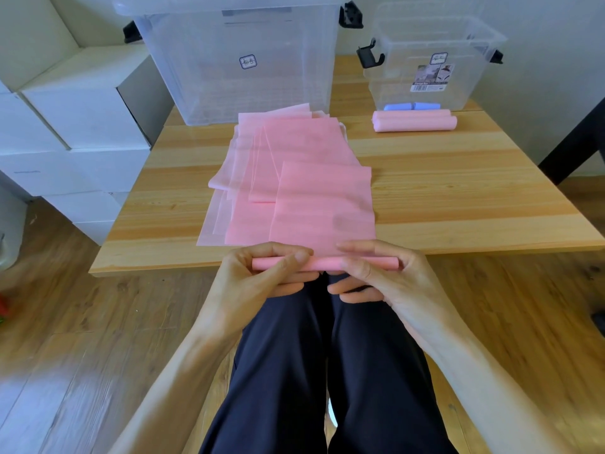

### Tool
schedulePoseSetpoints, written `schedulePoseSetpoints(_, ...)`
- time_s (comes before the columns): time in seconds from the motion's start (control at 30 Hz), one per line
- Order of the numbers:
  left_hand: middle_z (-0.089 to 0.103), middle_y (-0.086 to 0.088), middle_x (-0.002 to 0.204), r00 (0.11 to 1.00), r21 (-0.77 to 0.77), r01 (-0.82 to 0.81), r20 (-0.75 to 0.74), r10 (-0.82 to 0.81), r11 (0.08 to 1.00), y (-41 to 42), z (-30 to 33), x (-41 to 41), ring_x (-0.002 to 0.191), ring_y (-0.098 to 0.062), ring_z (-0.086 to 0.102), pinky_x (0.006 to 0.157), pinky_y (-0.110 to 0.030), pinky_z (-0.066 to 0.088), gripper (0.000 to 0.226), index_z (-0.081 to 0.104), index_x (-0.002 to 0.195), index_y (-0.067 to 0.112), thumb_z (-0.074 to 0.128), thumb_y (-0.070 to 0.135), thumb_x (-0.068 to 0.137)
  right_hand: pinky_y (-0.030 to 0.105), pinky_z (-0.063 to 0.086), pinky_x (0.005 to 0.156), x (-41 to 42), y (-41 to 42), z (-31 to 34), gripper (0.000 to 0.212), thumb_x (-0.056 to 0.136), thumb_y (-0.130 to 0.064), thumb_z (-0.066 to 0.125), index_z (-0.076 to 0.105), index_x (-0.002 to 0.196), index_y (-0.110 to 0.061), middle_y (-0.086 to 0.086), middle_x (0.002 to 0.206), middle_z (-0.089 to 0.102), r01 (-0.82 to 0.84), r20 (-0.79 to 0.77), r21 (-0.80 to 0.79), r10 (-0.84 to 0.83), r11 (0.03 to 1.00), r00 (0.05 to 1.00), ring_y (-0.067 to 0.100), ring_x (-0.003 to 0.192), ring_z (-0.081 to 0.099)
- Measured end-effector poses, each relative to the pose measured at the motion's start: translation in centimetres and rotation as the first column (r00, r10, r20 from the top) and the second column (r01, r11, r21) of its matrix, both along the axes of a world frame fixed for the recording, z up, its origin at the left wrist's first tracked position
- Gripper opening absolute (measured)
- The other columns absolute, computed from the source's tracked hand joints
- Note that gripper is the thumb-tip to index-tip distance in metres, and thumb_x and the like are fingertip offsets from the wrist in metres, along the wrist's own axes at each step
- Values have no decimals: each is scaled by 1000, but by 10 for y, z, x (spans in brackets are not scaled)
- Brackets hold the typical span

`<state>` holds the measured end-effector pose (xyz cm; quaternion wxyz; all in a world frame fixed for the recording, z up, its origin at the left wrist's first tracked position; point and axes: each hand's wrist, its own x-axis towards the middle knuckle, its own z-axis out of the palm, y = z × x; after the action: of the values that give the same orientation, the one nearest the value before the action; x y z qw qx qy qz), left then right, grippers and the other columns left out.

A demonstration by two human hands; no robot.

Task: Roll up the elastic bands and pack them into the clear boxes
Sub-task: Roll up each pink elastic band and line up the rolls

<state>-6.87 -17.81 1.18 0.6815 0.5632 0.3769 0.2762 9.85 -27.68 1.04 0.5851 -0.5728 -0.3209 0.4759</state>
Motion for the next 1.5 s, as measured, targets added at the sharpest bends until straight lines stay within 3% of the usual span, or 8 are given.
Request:
schedulePoseSetpoints(0.2, 78, -8, 93, 998, -61, 41, 42, -39, 997, 0, 2, -2, 92, -16, 75, 71, -17, 57, 29, 73, 100, 11, 68, 25, 75, 26, 59, 56, -1, -1, 2, 25, 80, -29, 69, 76, 88, -6, 17, 78, 75, 55, 10, -13, -55, 998, 998, 31, 68, 74)
schedulePoseSetpoints(0.37, 78, -7, 90, 999, -33, 22, -26, -23, 999, 0, 2, 0, 87, -18, 76, 68, -19, 57, 32, 74, 98, 9, 66, 33, 79, 28, 60, 63, -2, -2, 2, 29, 78, -26, 70, 74, 100, -7, 14, 87, 77, 11, -6, -10, -11, 1000, 1000, 31, 76, 75)
schedulePoseSetpoints(0.53, 78, -7, 95, 992, -60, 119, -37, -121, 991, 2, 4, -3, 93, -17, 75, 72, -20, 57, 36, 73, 107, 15, 61, 36, 80, 26, 58, 54, -2, -1, 2, 29, 80, -32, 68, 74, 87, -5, 17, 77, 75, 71, -8, -40, -71, 997, 997, 29, 65, 74)
schedulePoseSetpoints(0.83, 78, -8, 97, 996, -77, 90, -13, -91, 993, 4, 0, -2, 94, -19, 75, 73, -21, 58, 38, 73, 108, 9, 61, 35, 83, 25, 57, 52, -3, 0, 4, 30, 77, -32, 70, 72, 88, -4, 18, 76, 74, 42, -10, -49, -42, 998, 999, 29, 63, 74)
schedulePoseSetpoints(1.0, 78, -8, 94, 995, -49, 91, -34, -93, 995, 4, -2, -3, 92, -18, 75, 72, -20, 58, 39, 75, 101, 6, 61, 38, 82, 26, 59, 61, -2, -1, 3, 27, 79, -25, 71, 73, 99, -7, 15, 86, 76, -15, -11, -44, 14, 999, 1000, 30, 75, 75)
schedulePoseSetpoints(1.17, 78, -7, 96, 995, -84, 102, 8, -102, 991, 3, -5, -3, 94, -18, 75, 73, -19, 58, 32, 73, 104, 9, 66, 27, 78, 26, 59, 58, -1, -2, 1, 35, 76, -34, 70, 75, 93, -3, 18, 82, 75, 52, -16, -47, -53, 998, 998, 32, 73, 75)
schedulePoseSetpoints(1.3, 78, -6, 95, 997, -31, 74, -26, -75, 997, 3, -5, -1, 93, -17, 75, 74, -20, 58, 35, 73, 104, 6, 64, 31, 81, 27, 60, 62, 0, -3, 2, 35, 75, -28, 72, 73, 104, -7, 16, 88, 76, 9, -32, -42, -11, 999, 999, 31, 78, 75)
schedulePoseSetpoints(1.5, 78, -5, 96, 995, -68, 101, 8, -101, 993, 2, -4, 0, 92, -18, 75, 72, -20, 58, 35, 72, 107, 10, 62, 32, 81, 26, 58, 54, 1, -2, 1, 25, 73, -30, 73, 77, 83, -8, 18, 78, 75, 74, -29, -40, -76, 996, 997, 30, 68, 75)
